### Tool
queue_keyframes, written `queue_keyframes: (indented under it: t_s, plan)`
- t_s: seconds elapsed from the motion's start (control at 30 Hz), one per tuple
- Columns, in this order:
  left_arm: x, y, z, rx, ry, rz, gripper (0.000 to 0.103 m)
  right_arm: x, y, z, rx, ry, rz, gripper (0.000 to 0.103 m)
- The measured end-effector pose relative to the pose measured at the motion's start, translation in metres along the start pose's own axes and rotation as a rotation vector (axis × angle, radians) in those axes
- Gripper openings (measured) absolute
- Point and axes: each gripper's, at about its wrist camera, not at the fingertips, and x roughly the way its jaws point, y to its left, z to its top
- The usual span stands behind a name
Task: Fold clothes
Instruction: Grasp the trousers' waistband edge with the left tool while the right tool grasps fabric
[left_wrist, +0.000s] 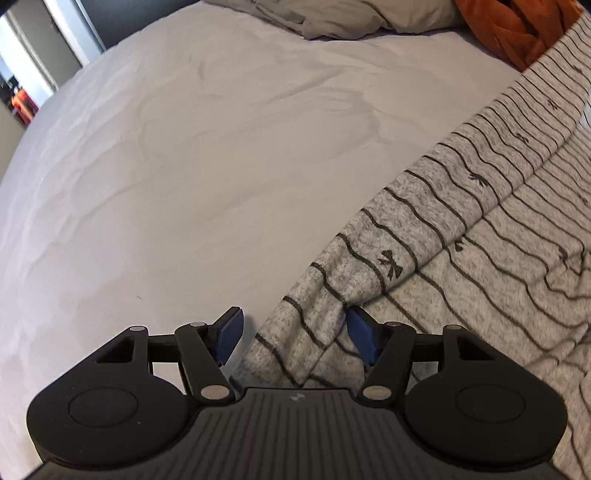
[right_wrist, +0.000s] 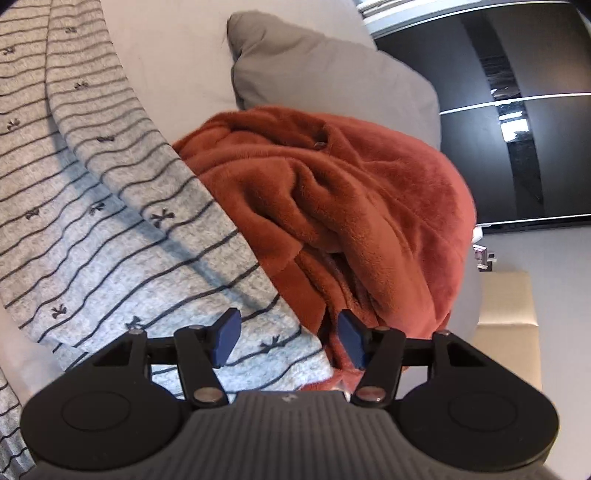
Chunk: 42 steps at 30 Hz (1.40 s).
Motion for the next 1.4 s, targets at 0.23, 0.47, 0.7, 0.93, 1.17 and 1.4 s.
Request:
queue_keyframes:
  t_s: [0.23, 0.47, 0.7, 0.93, 1.17, 1.4]
  plan:
    - [0.009, 0.006, 0.003, -0.108, -0.019, 0.000, 0.058, 0.027, 0.026, 0.018, -0.075, 0.042, 0.061, 0.009]
    - [-0.015, 0.004, 0.007, -0.208, -0.077, -0.031, 0.005, -0.014, 0.014, 0.001, 0.084, 0.006, -0.022, 0.002]
    - [-0.069, 0.010, -0.004, -0.408, -0.148, -0.050, 0.004, -0.076, -0.026, -0.044, 0.459, 0.035, -0.209, 0.000]
    - [-0.099, -0.019, -0.016, -0.346, -0.151, -0.017, 0.004, -0.105, 0.011, -0.071, 0.454, -0.002, -0.114, 0.002]
    - [-0.096, -0.034, -0.023, -0.348, -0.152, 0.016, 0.004, -0.082, 0.048, -0.044, 0.217, -0.035, -0.061, 0.009]
    - [-0.067, -0.024, -0.026, -0.361, -0.122, 0.005, 0.004, -0.029, 0.042, 0.010, -0.022, -0.049, 0.004, 0.057]
